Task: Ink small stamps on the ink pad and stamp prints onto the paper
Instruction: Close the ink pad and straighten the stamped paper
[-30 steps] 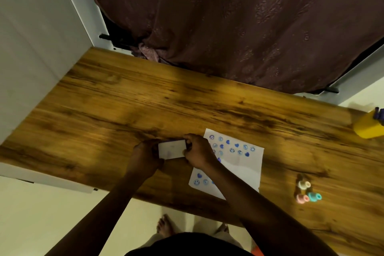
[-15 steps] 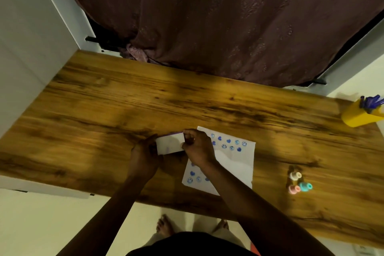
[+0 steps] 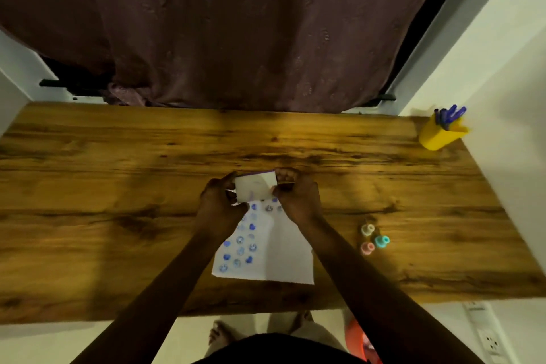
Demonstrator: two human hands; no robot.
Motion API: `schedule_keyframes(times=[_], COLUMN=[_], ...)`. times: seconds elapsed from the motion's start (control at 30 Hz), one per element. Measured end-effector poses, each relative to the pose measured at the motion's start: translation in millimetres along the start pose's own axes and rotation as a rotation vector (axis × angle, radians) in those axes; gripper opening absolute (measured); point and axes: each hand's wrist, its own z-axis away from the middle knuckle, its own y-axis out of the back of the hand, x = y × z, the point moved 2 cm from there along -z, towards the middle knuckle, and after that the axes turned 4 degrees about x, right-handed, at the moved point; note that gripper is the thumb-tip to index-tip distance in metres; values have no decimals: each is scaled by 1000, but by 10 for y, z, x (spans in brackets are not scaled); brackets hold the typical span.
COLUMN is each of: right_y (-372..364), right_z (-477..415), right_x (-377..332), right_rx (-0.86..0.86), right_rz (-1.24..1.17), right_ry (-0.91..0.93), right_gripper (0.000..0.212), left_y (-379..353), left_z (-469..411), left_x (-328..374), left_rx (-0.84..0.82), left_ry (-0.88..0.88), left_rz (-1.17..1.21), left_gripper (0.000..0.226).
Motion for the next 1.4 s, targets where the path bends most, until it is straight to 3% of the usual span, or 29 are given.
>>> schedule_keyframes(times=[0.17, 0.37, 0.57, 0.97, 1.4], right_y=[583, 1226, 1648, 1771, 1710], right_z=[-157, -387, -594, -783, -823], right_x=[268, 631, 985, 1360, 1408], right_rx=[83, 145, 150, 81, 81], right_rz=[-73, 55, 75, 131, 99], right_ry=[-66, -99, -197, -208, -255], right_gripper=[36, 38, 42, 41, 38], left_y=[-560, -1223, -1761, -2174, -2224], left_z=[-64, -103, -106, -118, -153], left_x=[401, 802, 1013, 1024, 965], left_rx=[-64, -130, -225, -225, -258], left_ry=[-69, -164, -129, -52, -8], left_rz=[100, 89, 105, 73, 92], left_gripper=[73, 65, 67, 58, 65])
